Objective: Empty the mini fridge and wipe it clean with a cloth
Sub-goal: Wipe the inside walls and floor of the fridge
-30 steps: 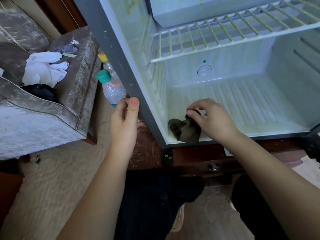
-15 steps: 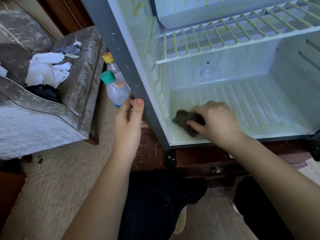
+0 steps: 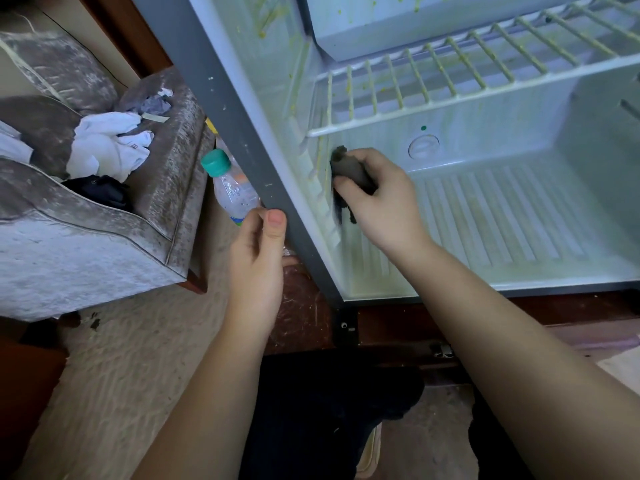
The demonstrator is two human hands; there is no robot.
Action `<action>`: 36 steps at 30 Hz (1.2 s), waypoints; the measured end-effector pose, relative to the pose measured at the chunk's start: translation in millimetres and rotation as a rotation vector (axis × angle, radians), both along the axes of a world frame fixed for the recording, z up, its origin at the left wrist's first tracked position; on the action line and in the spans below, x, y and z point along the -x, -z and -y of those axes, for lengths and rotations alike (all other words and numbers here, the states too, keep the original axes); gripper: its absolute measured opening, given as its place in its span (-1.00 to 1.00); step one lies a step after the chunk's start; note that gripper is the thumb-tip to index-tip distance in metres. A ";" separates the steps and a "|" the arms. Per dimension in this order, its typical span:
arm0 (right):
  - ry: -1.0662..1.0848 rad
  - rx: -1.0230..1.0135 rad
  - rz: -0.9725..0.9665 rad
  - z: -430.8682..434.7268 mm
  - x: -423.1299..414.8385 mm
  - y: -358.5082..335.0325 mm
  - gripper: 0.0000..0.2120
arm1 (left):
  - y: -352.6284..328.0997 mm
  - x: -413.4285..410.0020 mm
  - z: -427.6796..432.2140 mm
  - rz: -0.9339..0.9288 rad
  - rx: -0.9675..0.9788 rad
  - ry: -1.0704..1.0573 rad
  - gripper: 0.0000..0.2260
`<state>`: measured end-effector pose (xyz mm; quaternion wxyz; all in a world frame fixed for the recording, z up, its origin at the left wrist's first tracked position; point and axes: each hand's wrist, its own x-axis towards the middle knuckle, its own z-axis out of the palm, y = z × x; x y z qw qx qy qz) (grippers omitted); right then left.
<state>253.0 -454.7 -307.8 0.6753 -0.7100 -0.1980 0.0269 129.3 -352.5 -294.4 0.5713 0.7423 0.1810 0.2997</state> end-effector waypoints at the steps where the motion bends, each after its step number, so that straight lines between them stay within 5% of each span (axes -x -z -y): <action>1: -0.051 -0.047 -0.044 3.1 3.4 3.7 -0.73 | -0.1 0.0 -0.1 0.001 0.010 0.005 -0.61; 11: -0.048 0.083 0.420 41.6 74.6 35.3 -0.71 | -6.0 2.1 5.7 -0.041 0.039 0.031 -0.69; 19: 0.199 -0.010 0.274 5.4 44.1 42.2 -0.78 | -5.0 1.1 5.3 -0.043 0.030 0.002 -0.73; 33: 0.104 0.274 0.017 -29.0 -58.2 52.0 -0.70 | -5.5 1.0 0.0 -0.056 -0.049 -0.004 -0.63; 36: 0.311 0.230 -0.096 -19.1 -68.7 47.9 -0.78 | -4.7 1.4 -0.1 -0.063 -0.050 -0.008 -0.60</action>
